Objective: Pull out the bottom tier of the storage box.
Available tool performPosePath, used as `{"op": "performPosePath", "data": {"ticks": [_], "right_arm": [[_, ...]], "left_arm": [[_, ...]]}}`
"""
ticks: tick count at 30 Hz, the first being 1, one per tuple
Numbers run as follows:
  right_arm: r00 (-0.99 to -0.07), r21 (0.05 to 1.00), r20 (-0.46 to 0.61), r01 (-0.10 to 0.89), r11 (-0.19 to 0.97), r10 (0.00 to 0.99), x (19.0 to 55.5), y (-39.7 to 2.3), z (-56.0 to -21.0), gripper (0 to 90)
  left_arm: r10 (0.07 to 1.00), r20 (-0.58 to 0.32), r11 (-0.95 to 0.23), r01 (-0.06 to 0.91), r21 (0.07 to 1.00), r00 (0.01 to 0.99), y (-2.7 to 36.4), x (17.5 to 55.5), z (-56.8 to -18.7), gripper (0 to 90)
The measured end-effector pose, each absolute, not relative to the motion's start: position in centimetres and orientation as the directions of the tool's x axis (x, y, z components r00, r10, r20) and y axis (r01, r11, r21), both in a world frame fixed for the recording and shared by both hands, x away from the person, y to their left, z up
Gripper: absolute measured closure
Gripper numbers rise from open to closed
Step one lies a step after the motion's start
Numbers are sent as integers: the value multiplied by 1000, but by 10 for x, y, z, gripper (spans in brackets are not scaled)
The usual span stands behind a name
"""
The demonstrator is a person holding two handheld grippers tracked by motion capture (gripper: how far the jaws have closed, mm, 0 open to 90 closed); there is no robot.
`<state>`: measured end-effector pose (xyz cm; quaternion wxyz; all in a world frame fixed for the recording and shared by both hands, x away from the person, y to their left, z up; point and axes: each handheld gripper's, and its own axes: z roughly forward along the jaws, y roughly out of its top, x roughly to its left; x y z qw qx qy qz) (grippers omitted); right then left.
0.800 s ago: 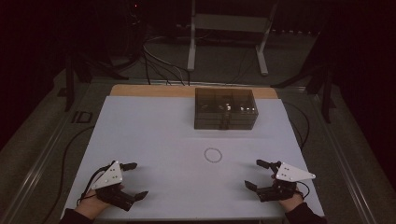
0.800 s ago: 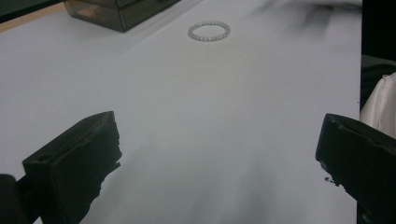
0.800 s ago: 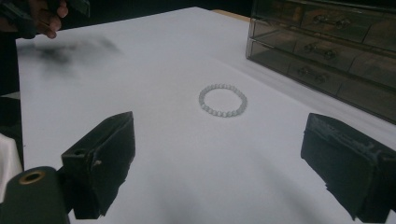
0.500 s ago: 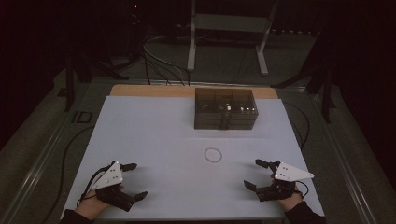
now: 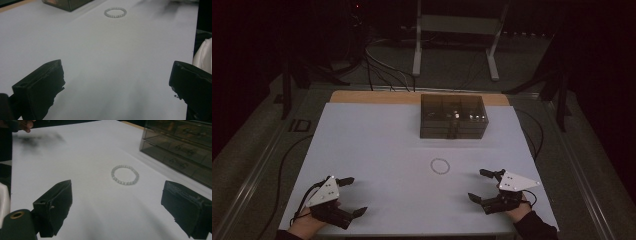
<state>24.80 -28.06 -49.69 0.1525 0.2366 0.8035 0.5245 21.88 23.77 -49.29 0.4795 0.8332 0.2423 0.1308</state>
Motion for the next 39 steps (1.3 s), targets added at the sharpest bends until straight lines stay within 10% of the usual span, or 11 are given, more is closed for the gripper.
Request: {"op": "performPosePath", "data": {"ticks": [39], "right_arm": [[-879,903,-48,166,398,474,245,-266,-452,104]], "left_arm": [[491,-33,-414,267,870,871,233,217,-494,1]]}}
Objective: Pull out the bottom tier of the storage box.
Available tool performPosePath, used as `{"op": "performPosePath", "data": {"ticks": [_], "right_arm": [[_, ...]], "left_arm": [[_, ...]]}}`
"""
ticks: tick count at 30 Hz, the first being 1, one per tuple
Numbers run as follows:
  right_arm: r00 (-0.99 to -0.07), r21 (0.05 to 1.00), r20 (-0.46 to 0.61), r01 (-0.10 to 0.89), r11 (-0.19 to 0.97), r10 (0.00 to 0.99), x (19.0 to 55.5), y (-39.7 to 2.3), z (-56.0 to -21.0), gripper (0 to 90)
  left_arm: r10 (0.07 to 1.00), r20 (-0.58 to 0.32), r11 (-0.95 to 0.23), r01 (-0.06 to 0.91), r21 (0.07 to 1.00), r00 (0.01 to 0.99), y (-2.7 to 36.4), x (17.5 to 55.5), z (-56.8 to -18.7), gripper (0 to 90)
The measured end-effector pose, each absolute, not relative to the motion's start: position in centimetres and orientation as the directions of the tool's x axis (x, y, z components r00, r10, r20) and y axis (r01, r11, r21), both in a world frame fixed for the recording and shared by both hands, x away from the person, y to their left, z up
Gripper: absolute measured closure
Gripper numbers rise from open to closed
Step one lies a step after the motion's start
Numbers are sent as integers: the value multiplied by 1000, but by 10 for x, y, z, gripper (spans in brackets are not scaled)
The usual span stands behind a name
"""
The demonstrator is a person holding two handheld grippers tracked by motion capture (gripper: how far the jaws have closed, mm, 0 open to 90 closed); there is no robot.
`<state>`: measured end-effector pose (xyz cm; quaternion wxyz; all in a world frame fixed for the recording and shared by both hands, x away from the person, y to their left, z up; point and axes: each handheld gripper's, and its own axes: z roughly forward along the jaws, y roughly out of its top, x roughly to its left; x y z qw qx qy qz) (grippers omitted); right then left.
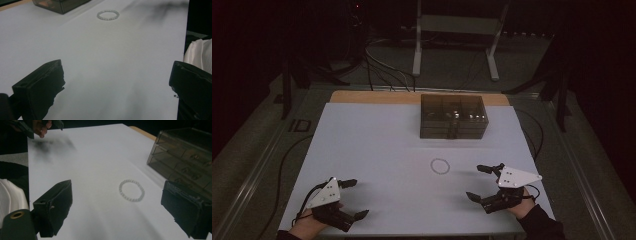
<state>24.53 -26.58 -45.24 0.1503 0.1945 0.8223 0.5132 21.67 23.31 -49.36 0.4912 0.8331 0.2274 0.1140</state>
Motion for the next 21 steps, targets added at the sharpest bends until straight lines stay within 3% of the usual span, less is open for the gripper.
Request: {"op": "performPosePath", "data": {"ticks": [21], "right_arm": [[-889,892,-126,93,442,441,265,-250,-433,104]], "left_arm": [[486,-34,-411,263,873,873,232,217,-493,1]]}}
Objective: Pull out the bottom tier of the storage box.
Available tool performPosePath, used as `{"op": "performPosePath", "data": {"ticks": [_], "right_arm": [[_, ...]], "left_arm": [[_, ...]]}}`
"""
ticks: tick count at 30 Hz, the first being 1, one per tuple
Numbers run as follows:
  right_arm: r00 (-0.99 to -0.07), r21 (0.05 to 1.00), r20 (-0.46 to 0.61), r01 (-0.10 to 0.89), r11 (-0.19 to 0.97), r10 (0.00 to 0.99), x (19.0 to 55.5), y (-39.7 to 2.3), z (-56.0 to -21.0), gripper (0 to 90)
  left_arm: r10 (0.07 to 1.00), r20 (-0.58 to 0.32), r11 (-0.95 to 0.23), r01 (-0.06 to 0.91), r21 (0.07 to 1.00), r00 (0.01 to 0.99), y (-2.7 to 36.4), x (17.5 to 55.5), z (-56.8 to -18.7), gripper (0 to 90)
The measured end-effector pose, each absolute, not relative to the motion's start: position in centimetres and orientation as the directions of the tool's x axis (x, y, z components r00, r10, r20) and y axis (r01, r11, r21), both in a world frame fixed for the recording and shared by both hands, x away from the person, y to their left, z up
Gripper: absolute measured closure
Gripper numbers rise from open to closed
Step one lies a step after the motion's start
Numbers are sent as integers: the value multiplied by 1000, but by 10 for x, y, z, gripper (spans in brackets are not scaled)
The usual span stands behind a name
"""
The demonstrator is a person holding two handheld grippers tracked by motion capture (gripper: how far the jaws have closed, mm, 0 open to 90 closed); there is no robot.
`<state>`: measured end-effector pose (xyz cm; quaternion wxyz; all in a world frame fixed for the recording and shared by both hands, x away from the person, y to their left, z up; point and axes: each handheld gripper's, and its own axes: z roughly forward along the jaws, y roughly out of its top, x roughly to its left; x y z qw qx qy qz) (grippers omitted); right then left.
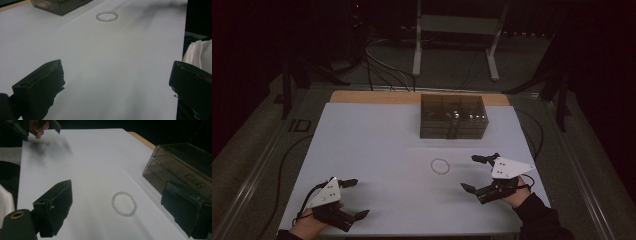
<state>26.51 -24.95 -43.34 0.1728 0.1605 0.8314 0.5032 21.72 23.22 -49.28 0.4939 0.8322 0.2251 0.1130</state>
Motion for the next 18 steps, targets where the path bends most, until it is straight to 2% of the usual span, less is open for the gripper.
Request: {"op": "performPosePath", "data": {"ticks": [18], "right_arm": [[-877,883,-188,47,467,443,290,-239,-424,105]], "left_arm": [[483,-36,-409,262,874,875,232,217,-493,2]]}}
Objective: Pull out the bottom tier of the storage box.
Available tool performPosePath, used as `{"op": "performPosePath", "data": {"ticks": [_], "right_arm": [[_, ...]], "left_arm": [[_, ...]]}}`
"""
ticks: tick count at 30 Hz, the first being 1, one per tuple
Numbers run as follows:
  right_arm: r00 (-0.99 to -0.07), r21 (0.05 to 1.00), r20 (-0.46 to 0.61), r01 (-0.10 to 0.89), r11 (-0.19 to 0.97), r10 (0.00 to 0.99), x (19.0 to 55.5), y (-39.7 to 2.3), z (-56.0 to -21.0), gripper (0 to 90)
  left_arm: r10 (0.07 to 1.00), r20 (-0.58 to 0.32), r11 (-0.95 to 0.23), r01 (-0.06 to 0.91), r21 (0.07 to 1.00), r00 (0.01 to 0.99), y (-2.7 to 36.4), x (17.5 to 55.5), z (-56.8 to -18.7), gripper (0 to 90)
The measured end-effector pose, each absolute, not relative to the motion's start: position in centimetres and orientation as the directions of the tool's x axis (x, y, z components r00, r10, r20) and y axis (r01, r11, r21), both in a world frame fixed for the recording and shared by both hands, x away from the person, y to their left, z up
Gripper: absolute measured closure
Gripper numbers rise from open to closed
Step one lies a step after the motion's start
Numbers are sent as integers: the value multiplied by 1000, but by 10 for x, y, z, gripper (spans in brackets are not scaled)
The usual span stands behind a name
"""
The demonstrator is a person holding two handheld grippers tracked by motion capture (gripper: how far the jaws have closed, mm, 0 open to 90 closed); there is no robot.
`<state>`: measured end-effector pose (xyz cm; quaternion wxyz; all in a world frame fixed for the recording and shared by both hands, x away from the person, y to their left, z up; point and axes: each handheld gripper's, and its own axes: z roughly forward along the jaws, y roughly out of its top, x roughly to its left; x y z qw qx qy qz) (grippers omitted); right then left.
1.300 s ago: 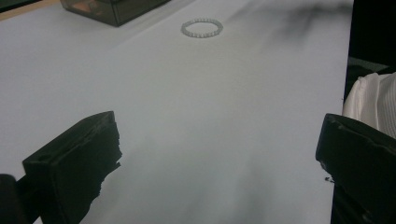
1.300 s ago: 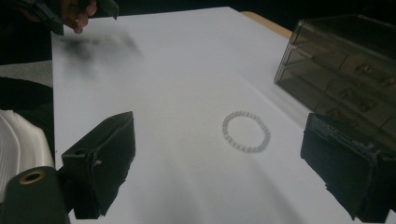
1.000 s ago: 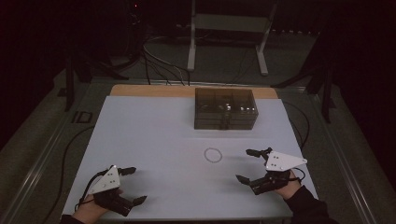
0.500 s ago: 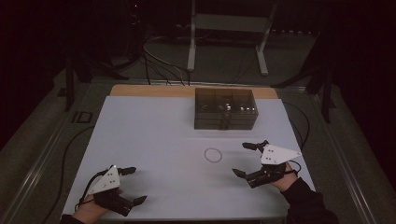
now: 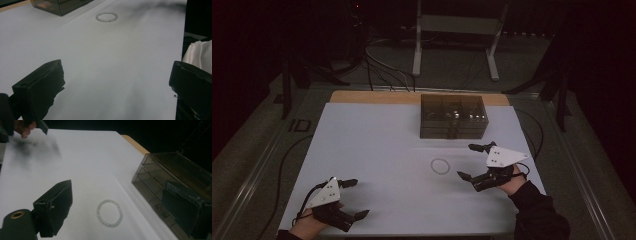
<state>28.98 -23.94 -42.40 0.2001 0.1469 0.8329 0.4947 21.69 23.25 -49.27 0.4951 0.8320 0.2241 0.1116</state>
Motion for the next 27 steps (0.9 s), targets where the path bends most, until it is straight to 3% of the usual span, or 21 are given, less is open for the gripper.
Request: {"op": "performPosePath", "data": {"ticks": [27], "right_arm": [[-826,850,-305,-11,526,475,326,-222,-428,126]], "left_arm": [[484,-38,-409,264,874,874,233,217,-493,1]]}}
